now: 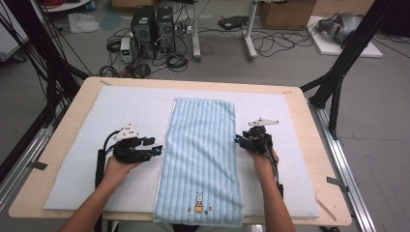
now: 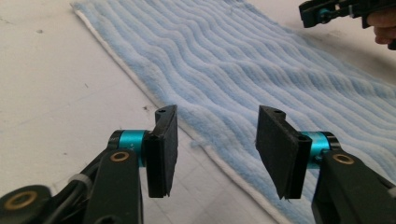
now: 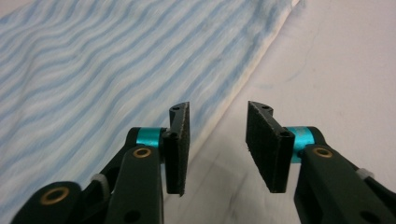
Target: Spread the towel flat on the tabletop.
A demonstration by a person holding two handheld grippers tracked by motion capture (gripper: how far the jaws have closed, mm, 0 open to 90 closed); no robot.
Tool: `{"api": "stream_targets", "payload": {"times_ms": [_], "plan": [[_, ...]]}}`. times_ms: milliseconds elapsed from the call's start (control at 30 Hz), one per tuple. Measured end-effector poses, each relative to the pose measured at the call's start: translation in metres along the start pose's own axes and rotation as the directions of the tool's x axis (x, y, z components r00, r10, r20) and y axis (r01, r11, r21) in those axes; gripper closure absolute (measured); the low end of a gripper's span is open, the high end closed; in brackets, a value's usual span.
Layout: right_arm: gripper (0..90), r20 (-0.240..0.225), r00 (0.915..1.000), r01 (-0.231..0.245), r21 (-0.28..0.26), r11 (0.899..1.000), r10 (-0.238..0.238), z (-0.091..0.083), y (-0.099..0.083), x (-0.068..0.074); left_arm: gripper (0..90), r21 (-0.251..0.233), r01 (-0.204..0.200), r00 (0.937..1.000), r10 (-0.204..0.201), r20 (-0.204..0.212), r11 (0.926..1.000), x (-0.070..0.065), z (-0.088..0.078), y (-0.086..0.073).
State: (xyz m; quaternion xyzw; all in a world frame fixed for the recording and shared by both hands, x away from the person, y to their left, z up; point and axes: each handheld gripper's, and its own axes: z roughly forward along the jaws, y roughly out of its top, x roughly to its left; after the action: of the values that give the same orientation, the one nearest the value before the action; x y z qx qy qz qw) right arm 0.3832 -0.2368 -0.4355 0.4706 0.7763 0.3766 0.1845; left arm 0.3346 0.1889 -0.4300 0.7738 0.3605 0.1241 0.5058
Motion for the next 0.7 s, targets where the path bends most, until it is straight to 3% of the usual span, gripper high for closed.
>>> {"api": "stream_targets", "payload": {"times_ms": [133,167,200,267,367,467,567,600,700], "plan": [[70.1,-0.007,1.0,0.003,0.035,0.999,-0.003,0.016,0.007,-0.001,46.6,0.001,0.025,0.9994,-0.024,-0.025,0.9997,0.006,0.001,-0.001],[75.8,-0.006,0.9999,0.012,0.06,0.998,-0.012,0.022,0.009,-0.001,46.6,0.001,0.03,0.999,-0.03,-0.032,0.9996,0.007,0.0,-0.001],[86.2,0.008,0.9999,0.012,0.066,0.998,-0.012,0.026,0.013,-0.002,46.6,0.005,0.035,0.9985,-0.035,-0.042,0.9994,0.008,-0.001,-0.002],[87.3,0.06,0.9975,0.032,0.079,0.996,-0.037,0.029,0.016,-0.002,46.4,0.006,0.034,0.9983,-0.034,-0.047,0.9994,0.009,-0.002,-0.002],[86.7,0.09,0.9957,0.016,0.076,0.997,-0.023,0.032,0.019,-0.003,46.2,0.014,0.038,0.9963,-0.037,-0.078,0.9992,0.011,-0.003,-0.003],[71.6,0.087,0.9961,0.009,0.071,0.997,-0.015,0.029,0.018,-0.007,45.9,0.005,0.045,0.9945,-0.044,-0.095,0.999,0.013,-0.002,-0.003],[64.4,0.07,0.9971,-0.032,0.025,0.999,0.03,0.015,0.018,-0.014,47.5,-0.035,0.06,0.9921,-0.064,-0.108,0.9976,0.019,0.001,0.0],[64.4,0.07,0.9971,-0.032,0.025,0.999,0.03,0.015,0.018,-0.014,47.5,-0.033,0.078,0.9911,-0.081,-0.106,0.9964,0.022,0.003,0.003],[61.9,0.054,0.9983,-0.023,-0.013,1.0,0.024,-0.01,0.014,-0.009,50.8,-0.042,0.11,0.9886,-0.114,-0.098,0.993,0.03,0.013,0.013]]}}
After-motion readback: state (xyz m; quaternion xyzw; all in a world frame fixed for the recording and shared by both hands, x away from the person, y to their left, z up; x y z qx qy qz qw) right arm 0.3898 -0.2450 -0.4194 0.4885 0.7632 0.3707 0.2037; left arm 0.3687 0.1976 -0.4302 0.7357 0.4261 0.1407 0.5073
